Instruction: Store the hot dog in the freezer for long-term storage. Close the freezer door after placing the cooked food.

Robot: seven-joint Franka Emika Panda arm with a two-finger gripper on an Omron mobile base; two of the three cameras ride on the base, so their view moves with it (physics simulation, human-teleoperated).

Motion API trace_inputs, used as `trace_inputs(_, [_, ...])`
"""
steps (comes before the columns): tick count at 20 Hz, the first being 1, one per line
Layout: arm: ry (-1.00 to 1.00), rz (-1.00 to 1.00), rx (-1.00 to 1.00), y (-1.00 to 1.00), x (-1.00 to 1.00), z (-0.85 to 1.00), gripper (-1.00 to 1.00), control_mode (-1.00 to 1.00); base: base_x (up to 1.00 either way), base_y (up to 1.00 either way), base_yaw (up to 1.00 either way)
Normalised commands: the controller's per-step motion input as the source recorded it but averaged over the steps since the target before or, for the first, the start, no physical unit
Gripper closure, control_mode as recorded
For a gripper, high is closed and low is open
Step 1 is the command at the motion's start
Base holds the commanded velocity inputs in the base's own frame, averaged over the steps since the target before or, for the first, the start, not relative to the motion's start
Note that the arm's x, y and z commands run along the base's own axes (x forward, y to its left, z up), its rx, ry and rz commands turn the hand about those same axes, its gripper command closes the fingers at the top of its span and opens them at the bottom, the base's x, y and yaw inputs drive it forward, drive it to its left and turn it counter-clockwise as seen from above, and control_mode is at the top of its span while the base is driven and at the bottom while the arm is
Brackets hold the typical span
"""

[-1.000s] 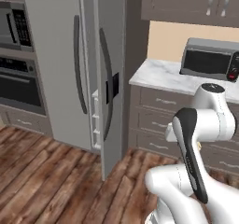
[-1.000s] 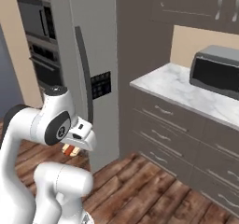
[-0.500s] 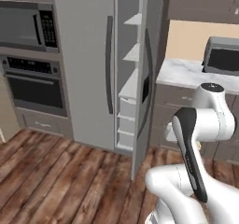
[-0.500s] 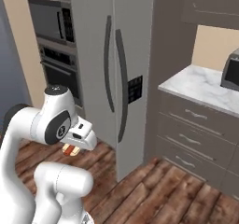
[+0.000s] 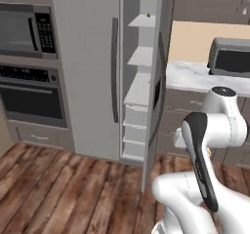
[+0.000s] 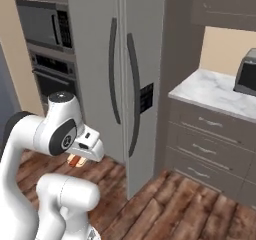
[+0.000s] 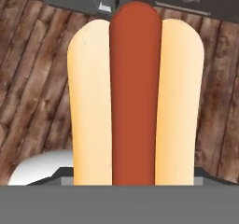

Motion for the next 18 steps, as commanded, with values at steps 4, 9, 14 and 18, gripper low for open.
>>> trace_inputs(4, [0.0, 0.0, 0.0, 0.0, 0.0, 0.0, 1.0, 1.0, 0.67, 0.54, -0.12])
trace_inputs(9, [0.0, 0.0, 0.0, 0.0, 0.0, 0.0, 1.0, 1.0, 0.63, 0.61, -0.12])
trace_inputs(14, [0.0, 0.0, 0.0, 0.0, 0.0, 0.0, 1.0, 1.0, 0.82, 0.86, -0.35])
trace_inputs(18, [0.0, 0.0, 0.0, 0.0, 0.0, 0.0, 1.0, 1.0, 0.78, 0.89, -0.46])
